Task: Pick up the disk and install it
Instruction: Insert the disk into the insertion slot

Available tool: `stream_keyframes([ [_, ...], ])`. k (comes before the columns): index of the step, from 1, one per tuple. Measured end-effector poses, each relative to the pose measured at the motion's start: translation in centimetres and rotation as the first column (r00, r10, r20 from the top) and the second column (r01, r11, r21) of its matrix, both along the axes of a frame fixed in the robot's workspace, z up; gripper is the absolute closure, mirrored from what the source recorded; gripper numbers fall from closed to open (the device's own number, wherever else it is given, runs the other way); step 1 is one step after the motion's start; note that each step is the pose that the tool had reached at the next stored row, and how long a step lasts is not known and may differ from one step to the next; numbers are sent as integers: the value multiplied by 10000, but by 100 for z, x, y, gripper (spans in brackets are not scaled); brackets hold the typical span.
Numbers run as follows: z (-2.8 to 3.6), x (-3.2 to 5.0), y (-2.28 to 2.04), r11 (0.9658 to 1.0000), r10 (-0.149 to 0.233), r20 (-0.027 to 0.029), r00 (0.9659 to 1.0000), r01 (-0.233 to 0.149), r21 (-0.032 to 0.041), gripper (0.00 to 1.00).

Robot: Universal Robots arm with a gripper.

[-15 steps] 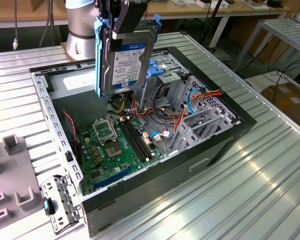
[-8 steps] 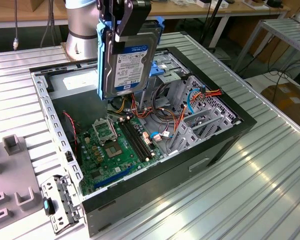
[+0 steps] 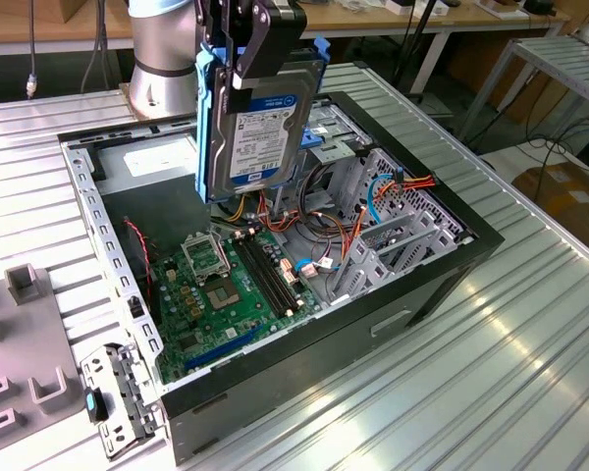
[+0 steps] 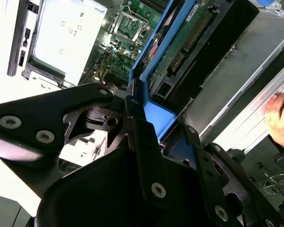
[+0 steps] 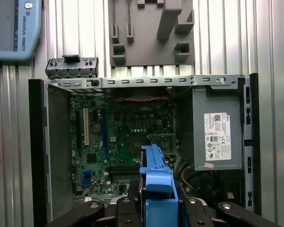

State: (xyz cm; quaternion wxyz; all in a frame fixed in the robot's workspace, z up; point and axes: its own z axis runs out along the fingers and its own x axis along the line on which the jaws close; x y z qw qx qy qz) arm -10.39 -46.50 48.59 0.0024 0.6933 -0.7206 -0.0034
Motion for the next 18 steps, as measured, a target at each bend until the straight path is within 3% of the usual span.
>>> stream_keyframes([
  [18, -1, 12, -150, 10000, -18, 0, 10000, 18, -61, 63],
])
